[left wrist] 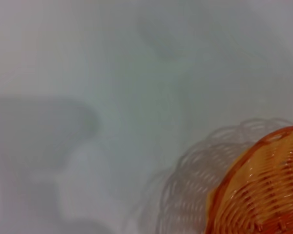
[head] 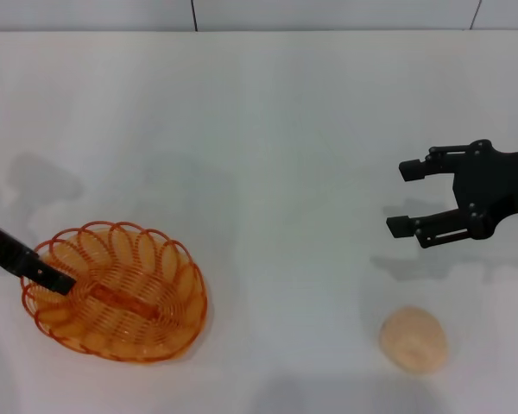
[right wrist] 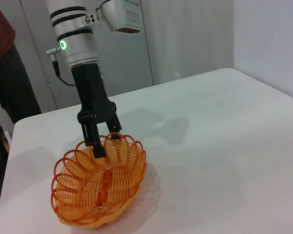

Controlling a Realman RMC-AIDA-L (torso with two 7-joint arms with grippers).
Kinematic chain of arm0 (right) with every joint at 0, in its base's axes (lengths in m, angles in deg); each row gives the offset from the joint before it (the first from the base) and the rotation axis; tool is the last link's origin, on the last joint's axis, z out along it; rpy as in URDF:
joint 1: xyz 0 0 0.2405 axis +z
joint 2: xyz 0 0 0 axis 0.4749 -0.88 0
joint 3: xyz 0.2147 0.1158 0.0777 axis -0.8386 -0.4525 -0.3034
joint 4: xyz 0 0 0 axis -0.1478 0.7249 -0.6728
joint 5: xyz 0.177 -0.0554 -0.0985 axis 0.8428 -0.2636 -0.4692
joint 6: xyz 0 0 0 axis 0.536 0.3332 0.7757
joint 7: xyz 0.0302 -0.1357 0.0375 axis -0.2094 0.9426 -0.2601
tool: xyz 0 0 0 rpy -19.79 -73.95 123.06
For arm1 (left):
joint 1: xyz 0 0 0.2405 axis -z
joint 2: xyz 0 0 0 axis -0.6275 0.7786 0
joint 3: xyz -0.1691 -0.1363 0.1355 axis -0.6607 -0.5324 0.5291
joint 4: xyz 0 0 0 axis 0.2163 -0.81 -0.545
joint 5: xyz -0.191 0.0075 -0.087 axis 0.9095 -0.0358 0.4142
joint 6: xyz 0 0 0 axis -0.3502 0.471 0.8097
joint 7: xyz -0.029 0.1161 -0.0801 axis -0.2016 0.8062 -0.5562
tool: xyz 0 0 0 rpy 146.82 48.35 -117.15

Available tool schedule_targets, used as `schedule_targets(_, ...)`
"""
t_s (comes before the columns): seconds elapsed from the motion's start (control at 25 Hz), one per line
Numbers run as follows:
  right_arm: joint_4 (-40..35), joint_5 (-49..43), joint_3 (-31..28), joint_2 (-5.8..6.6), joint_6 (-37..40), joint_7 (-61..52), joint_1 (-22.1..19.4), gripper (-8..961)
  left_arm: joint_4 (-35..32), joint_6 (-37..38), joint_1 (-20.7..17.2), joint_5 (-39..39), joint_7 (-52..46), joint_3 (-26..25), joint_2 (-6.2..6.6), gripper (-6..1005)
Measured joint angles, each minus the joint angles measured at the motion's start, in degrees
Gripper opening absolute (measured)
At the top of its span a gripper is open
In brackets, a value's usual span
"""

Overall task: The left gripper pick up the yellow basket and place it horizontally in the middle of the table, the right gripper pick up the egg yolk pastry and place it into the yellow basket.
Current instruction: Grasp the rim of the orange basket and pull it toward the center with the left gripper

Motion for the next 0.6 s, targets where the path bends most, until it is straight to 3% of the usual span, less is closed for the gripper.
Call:
schedule_targets(0.08,0.0,0.0,0.0,0.0,0.0,0.0,-0.01,842,0.6,-0.1,0.25,-0.28,-0.25,-0.01,-0.01,866)
schedule_targets(0.6,0.04,0.0,0.0,0.09,0.0,0.0,0.15,841,1.14,-0.97,1.04,-1.43,-0.82,0.05,-0.47,473)
